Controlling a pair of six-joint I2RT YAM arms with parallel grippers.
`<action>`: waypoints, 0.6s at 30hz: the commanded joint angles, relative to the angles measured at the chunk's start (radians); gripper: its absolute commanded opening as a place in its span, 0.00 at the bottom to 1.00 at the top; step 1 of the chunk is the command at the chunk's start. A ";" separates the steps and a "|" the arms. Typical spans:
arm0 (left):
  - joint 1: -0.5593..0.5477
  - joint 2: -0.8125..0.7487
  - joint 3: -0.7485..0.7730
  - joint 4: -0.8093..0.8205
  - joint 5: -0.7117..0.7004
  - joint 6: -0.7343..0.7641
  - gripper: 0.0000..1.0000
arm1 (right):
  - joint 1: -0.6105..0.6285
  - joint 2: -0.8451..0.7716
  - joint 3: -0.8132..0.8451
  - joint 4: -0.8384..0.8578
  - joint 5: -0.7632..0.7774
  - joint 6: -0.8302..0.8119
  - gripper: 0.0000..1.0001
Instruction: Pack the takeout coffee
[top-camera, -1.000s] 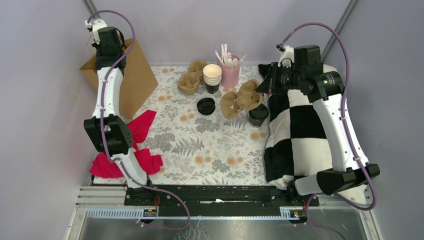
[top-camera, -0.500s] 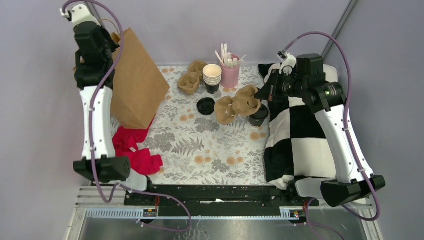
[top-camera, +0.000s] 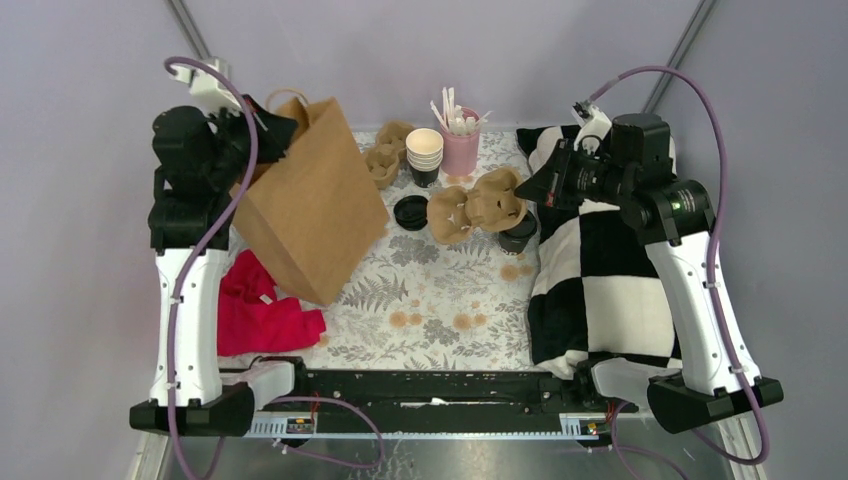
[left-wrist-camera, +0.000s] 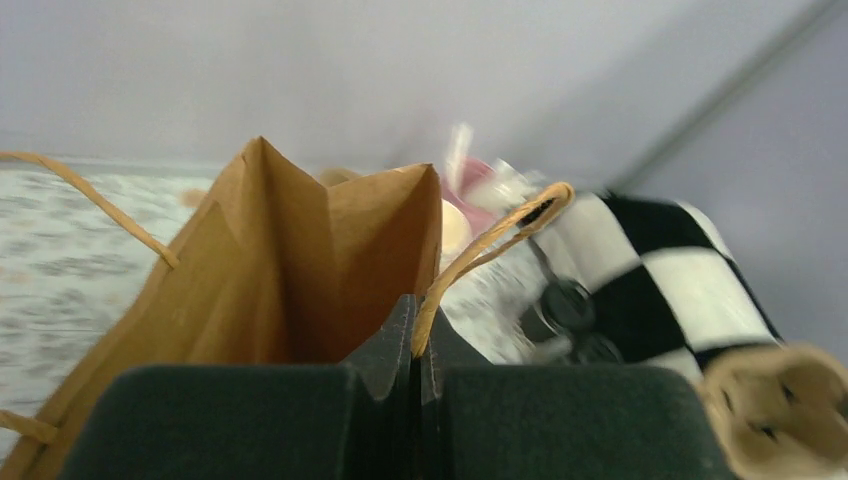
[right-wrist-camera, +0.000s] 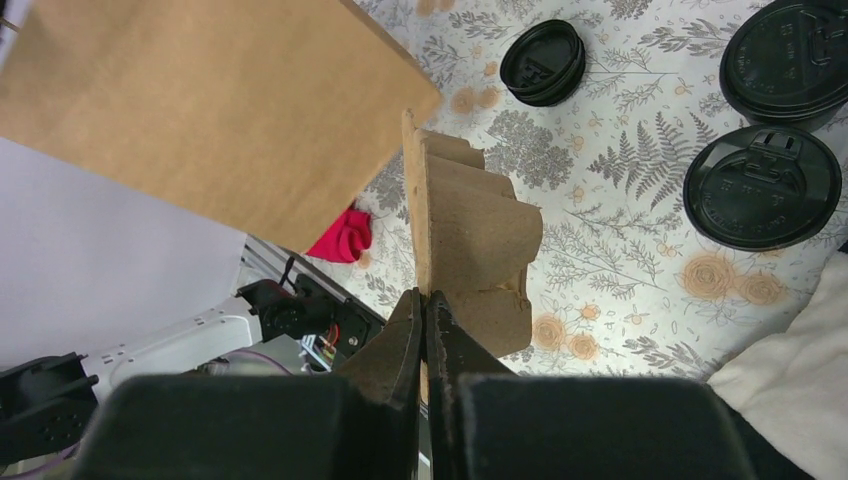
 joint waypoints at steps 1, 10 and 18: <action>-0.074 -0.058 -0.101 0.090 0.293 -0.051 0.00 | 0.005 -0.062 0.012 -0.016 0.022 0.033 0.00; -0.334 -0.091 -0.257 0.229 0.416 -0.013 0.00 | 0.005 -0.097 0.105 -0.092 0.176 0.107 0.00; -0.496 -0.129 -0.393 0.339 0.419 0.053 0.00 | 0.005 -0.103 0.213 -0.130 0.222 0.138 0.00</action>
